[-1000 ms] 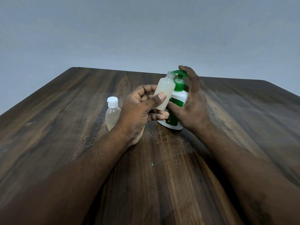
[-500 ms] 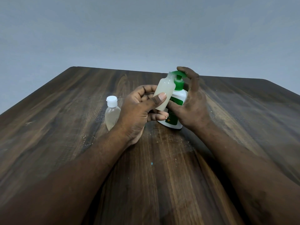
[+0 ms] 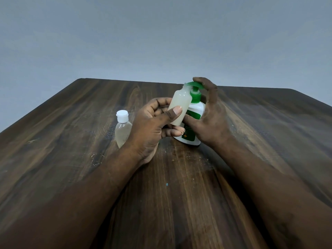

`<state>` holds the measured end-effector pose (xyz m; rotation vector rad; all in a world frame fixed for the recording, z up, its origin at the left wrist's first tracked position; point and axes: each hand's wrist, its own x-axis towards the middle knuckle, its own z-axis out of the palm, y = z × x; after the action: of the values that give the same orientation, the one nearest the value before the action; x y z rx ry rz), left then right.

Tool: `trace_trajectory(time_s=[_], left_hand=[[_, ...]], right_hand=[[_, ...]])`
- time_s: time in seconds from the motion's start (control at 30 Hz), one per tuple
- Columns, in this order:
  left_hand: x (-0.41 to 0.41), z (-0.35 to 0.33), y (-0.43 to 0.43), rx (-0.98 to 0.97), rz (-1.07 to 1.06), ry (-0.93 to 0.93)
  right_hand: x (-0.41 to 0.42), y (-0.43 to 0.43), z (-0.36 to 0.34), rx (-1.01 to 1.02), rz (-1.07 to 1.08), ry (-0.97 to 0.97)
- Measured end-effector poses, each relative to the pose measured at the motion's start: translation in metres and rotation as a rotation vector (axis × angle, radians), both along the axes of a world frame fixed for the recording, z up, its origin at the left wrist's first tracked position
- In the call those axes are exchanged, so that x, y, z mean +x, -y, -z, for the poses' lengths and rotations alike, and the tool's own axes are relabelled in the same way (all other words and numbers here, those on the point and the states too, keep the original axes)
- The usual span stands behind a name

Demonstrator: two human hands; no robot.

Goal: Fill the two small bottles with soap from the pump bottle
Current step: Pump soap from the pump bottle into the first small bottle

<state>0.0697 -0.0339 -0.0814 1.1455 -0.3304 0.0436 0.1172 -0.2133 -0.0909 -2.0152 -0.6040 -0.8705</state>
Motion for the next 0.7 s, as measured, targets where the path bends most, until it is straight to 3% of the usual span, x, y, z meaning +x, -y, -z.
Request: trace_trajectory(time_s=[0.7], left_hand=[[0.0015, 0.0009, 0.0003, 0.011, -0.009, 0.011]], right_hand=[[-0.0048, 0.0069, -0.0034, -0.029, -0.053, -0.028]])
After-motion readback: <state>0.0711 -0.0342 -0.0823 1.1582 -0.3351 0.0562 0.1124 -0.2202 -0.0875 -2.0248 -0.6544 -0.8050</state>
